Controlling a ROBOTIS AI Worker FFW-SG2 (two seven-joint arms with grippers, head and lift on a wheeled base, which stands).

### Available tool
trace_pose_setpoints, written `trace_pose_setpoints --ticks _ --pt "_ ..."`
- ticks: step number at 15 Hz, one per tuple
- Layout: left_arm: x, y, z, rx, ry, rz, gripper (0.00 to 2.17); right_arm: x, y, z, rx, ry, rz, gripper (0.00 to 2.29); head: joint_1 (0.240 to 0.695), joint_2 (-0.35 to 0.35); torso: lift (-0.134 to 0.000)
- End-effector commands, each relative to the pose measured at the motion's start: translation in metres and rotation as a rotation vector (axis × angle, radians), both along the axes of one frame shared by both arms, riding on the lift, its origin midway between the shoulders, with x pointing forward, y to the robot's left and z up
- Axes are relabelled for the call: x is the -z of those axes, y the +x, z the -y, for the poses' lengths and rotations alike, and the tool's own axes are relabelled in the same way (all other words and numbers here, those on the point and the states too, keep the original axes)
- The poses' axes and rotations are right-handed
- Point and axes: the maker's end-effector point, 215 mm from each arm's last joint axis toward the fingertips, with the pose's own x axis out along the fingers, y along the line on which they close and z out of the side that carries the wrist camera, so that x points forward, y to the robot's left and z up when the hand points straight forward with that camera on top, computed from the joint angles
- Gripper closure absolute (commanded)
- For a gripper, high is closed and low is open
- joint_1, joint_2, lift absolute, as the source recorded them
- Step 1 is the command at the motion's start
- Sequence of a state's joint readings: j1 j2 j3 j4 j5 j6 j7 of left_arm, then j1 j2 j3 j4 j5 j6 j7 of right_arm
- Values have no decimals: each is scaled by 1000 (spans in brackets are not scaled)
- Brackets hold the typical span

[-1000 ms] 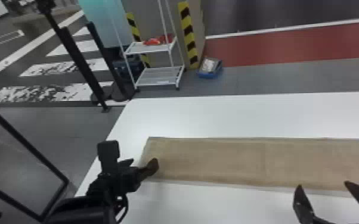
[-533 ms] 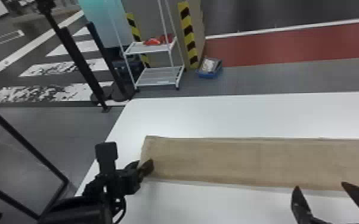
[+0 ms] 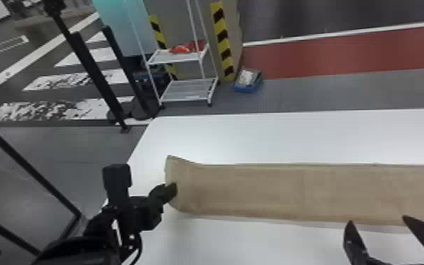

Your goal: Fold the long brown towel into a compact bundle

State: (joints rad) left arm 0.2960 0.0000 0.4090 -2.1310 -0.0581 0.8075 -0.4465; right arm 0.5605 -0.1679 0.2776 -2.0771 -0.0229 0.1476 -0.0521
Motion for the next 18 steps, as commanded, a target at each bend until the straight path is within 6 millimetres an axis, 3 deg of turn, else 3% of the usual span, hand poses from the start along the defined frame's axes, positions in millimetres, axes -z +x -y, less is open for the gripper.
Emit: trace_pose_setpoints --ticks 1,6,8,10,13,16,17,18 --pt "-25 -3 34 50 -48 11 1885 -1 0 1 -3 -5 1 90 695 350 -119" --pt "-86 -8 155 202 -60 13 1885 -2 -1 26 37 -34 -4 90 695 245 -119" --pt "-98 -4 208 268 -7 32 1885 0 -1 41 52 -41 -15 90 695 176 -119" --pt "-109 9 244 289 52 65 1885 0 2 49 55 -40 -16 90 695 68 -119" --pt "-89 26 295 312 154 44 1885 2 2 56 61 -53 -22 90 695 -15 -119" --pt "-63 14 335 364 199 4 1882 9 4 61 70 -57 -35 90 695 -95 -119" --pt "-55 11 343 367 213 1 1764 9 6 64 76 -60 -34 90 695 -116 -119" --pt "-50 9 354 376 223 12 1082 9 7 66 80 -57 -33 90 695 -133 -119"
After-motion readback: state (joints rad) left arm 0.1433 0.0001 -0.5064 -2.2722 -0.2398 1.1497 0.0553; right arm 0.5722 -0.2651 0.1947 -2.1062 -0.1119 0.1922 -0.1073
